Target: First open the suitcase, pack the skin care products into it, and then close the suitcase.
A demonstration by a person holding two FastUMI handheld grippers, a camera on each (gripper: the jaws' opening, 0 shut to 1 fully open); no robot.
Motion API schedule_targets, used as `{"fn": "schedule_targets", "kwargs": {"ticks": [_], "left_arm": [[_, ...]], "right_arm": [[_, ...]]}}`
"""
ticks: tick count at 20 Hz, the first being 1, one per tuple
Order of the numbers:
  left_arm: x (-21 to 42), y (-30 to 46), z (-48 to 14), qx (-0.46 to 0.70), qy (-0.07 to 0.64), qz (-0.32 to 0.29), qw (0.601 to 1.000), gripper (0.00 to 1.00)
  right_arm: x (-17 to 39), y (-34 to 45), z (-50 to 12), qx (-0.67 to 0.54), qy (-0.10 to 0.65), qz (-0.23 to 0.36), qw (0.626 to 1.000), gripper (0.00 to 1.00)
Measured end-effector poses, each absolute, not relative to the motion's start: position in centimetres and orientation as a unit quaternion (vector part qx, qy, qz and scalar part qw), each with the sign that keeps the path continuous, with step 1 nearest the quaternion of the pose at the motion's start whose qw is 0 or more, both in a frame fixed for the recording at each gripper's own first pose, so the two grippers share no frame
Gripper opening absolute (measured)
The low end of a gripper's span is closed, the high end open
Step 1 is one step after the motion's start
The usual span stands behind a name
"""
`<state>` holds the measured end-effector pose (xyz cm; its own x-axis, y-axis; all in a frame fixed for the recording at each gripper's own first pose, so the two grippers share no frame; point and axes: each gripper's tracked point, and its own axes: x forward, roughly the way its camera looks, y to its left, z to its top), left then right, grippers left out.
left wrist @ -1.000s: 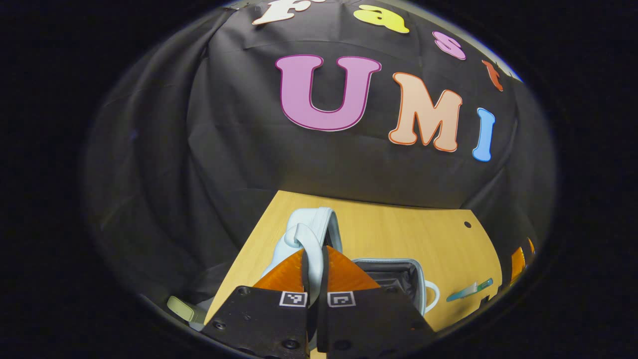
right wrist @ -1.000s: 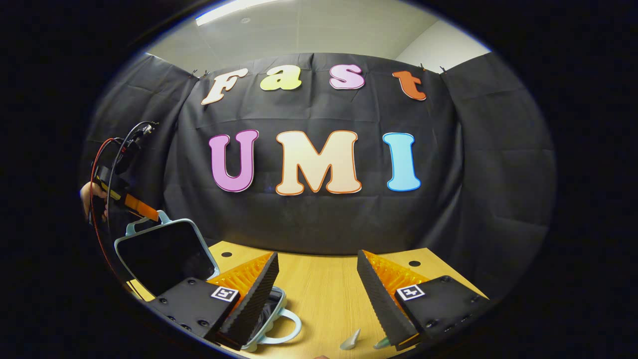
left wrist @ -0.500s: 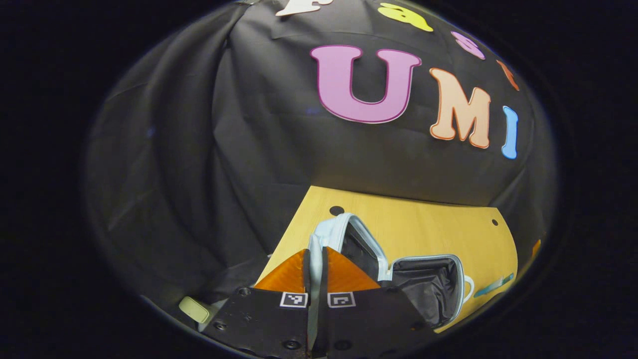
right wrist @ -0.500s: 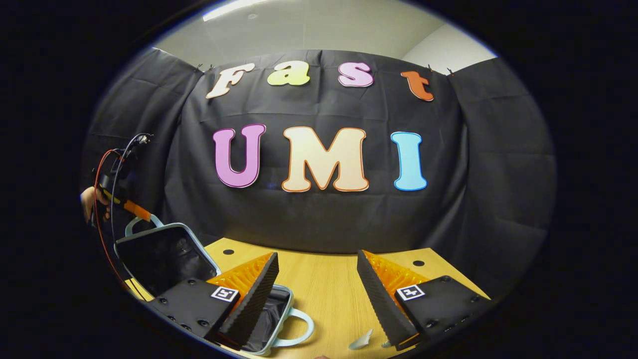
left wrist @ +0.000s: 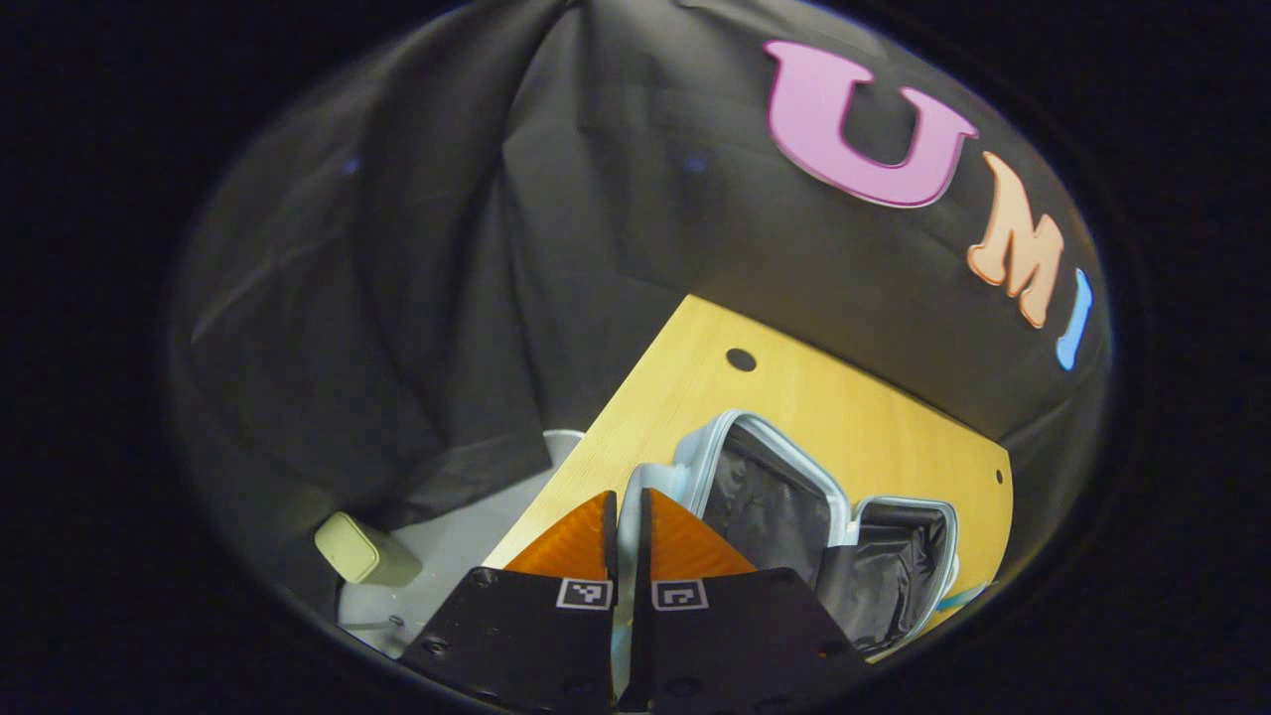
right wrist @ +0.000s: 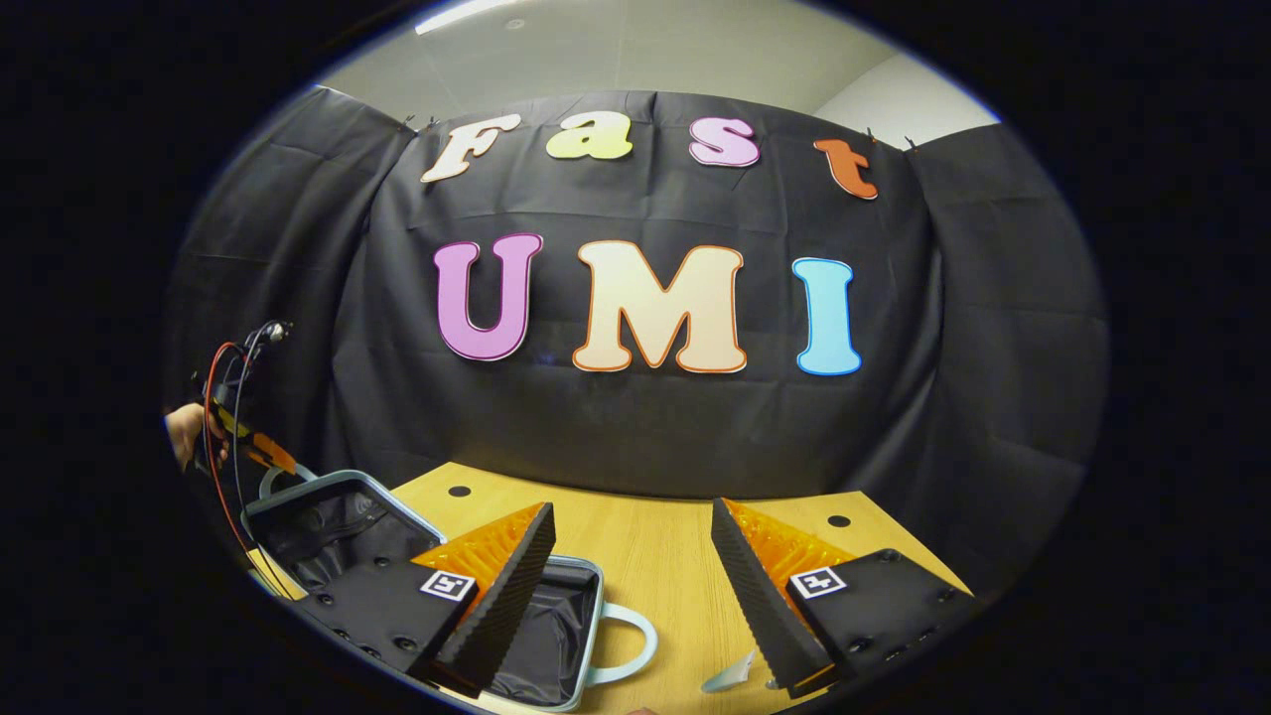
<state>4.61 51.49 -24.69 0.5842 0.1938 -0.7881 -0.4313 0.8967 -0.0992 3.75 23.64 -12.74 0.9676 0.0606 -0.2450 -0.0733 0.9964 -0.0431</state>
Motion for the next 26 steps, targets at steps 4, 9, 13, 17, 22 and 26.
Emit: {"fn": "schedule_targets", "kwargs": {"ticks": [4,9,13,17,22,26], "left_arm": [[3.9,51.6,-27.9,-0.131,0.449,0.195,0.862,0.0],[3.9,54.4,-26.9,-0.064,0.432,0.24,0.867,0.22],[5.5,53.7,-21.7,-0.027,0.356,0.243,0.902,0.82],[7.2,49.5,-15.9,-0.032,0.24,0.24,0.94,0.95],[7.1,41.4,-10.9,-0.013,0.179,0.199,0.963,0.95],[6.1,35.0,-7.8,0.005,0.15,0.163,0.975,0.94]], "right_arm": [[3.9,23.7,-13.2,-0.027,0.131,0.032,0.991,0.99],[4.0,23.9,-13.3,-0.03,0.131,0.04,0.99,0.99],[4.4,23.3,-13.4,-0.024,0.132,0.041,0.99,0.99],[4.4,22.3,-11.9,-0.013,0.112,0.05,0.992,0.99],[4.8,19.6,-10.1,-0.018,0.088,0.059,0.994,1.0],[5.4,16.8,-9.0,-0.018,0.075,0.061,0.995,1.0]]}}
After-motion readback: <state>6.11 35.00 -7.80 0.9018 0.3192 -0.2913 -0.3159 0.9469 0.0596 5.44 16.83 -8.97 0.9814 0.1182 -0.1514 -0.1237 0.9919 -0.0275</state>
